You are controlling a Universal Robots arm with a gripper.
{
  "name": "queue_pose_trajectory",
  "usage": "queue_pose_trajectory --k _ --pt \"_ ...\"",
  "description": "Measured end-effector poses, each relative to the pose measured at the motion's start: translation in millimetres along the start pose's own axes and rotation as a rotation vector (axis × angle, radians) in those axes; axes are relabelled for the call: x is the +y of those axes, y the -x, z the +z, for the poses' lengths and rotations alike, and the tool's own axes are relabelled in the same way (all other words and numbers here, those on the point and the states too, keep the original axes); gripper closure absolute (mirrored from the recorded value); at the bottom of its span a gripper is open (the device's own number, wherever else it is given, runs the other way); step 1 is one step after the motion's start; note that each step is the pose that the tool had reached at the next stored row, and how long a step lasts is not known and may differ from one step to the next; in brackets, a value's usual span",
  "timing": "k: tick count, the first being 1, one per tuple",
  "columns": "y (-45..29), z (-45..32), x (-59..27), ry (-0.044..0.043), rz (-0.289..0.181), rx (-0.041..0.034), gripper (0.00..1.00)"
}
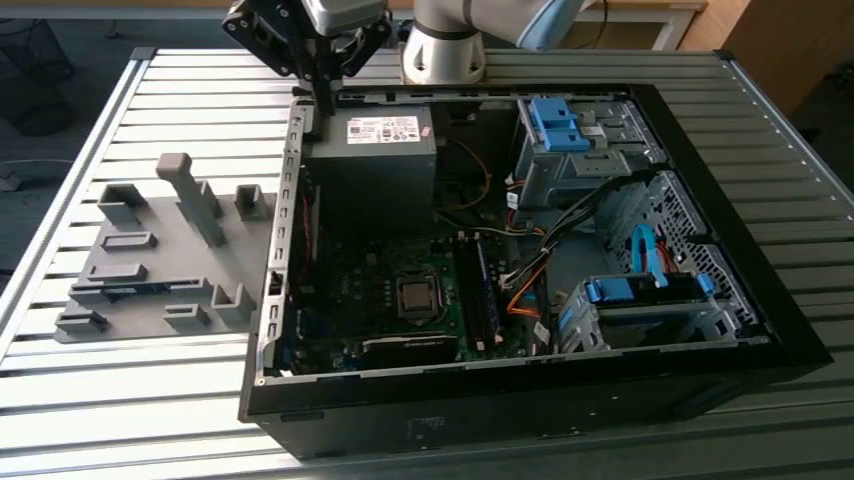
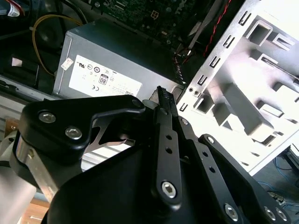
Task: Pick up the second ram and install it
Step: 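Reach for the second ram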
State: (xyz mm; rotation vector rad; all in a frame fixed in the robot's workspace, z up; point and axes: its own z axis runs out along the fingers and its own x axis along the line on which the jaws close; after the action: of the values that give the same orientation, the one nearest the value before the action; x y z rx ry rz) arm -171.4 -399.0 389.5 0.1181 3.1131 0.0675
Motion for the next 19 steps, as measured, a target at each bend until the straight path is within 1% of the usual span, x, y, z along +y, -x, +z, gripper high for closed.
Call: queue_pose_trajectory --k 19 --pt "-14.0 0.1 -1.1 0.0001 0.0 -0.0001 0.89"
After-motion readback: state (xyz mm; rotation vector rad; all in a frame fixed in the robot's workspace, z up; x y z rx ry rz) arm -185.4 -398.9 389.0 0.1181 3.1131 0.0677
